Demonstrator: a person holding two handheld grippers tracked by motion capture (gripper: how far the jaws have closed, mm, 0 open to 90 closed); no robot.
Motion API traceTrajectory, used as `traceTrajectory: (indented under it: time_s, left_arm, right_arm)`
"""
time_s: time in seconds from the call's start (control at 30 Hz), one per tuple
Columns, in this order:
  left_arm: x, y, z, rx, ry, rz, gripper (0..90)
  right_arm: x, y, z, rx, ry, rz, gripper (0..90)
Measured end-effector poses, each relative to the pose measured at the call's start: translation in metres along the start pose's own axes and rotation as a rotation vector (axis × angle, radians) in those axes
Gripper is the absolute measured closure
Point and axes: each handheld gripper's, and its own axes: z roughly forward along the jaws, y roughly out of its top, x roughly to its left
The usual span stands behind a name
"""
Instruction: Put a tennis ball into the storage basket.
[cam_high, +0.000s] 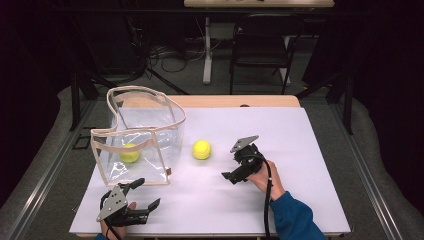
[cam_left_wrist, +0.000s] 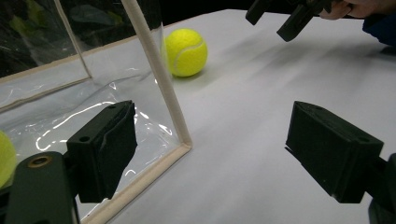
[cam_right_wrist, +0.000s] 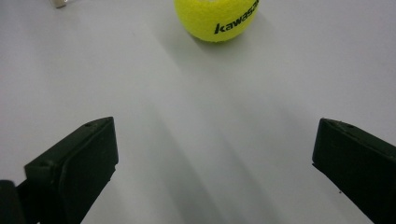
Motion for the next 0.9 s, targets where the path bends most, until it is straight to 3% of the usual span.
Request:
traceTrajectory:
  time_s: [0.9]
  left_arm:
    - [-0.001, -0.001, 0.001, 0.007, 0.007, -0.002, 16.0]
  right_arm:
    - [0.000, 0.032, 0.000, -0.018, 0.002, -0.039, 0.0]
